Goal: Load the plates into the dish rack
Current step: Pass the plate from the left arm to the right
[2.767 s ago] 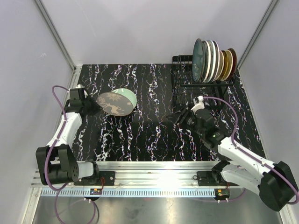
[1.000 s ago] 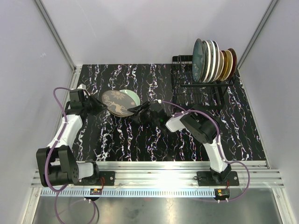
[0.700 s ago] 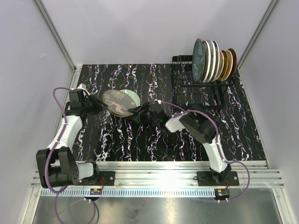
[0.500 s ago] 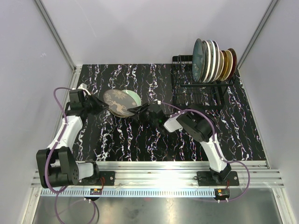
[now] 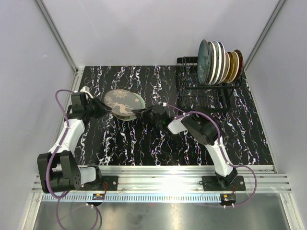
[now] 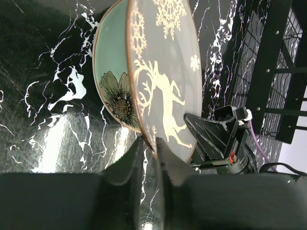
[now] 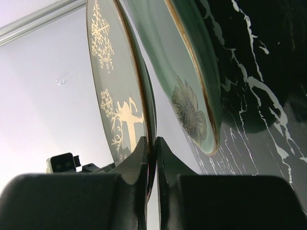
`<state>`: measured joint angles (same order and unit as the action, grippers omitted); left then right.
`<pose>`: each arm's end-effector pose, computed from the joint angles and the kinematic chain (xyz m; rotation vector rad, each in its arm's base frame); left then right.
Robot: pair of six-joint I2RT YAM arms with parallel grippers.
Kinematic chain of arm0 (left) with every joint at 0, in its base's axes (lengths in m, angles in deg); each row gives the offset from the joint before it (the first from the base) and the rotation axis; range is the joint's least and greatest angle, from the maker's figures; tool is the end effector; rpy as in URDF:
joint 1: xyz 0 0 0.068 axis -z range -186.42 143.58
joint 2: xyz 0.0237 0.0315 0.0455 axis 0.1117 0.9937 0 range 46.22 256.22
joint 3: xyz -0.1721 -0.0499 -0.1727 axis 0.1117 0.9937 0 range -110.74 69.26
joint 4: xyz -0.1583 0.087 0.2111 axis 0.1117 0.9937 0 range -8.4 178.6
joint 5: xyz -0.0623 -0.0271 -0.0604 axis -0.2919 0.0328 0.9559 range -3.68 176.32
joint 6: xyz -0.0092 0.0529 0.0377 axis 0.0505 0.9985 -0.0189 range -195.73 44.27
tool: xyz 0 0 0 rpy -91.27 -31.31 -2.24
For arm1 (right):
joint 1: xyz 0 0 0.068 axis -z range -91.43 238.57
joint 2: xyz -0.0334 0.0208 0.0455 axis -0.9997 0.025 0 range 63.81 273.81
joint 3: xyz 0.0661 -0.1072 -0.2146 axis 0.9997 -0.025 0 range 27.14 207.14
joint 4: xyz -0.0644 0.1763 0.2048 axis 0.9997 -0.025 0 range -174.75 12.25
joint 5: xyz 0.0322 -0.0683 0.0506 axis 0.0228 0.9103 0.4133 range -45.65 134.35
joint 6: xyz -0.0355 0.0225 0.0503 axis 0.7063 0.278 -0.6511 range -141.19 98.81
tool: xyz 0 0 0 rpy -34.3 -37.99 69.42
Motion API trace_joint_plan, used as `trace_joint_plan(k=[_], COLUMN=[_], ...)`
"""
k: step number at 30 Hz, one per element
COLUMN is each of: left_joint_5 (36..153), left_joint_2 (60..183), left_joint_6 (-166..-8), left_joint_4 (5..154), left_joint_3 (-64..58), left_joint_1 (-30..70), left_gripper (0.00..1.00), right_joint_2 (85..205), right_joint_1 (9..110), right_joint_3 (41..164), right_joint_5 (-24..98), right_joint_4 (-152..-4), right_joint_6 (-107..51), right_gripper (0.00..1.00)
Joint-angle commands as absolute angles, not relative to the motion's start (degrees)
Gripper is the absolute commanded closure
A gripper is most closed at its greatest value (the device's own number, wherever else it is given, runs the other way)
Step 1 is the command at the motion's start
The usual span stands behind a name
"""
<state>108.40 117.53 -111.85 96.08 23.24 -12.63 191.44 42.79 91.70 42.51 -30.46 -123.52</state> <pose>0.3003 0.0132 0.2042 -0.6325 2.2144 -0.7097 0.3189 0.3301 0.0621 1.0585 2.0269 1.6734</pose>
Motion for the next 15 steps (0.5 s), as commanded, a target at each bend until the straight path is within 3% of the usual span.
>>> trace_joint_plan(k=[1,11,15], left_joint_5=[113.2,111.8,110.8], left_joint_2=[115.7,115.9,116.2], left_joint_6=[-111.3,-110.1,-109.2], left_joint_4=[91.7,93.1,94.3], left_joint_3=[22.2,21.5,20.9], left_joint_1=[-11.8,-11.8,-11.9], left_gripper=[0.77,0.45,0.43], right_joint_2=[188.4,183.8,181.0], right_joint_1=[42.0,42.0,42.0], right_joint_3=[95.2,94.0,91.7], right_joint_5=[42.9,41.2,40.8], right_joint_4=[-24.6,-21.7,-21.1], right_joint_6=[-123.3,-124.1,-124.0], right_gripper=[1.00,1.00,1.00])
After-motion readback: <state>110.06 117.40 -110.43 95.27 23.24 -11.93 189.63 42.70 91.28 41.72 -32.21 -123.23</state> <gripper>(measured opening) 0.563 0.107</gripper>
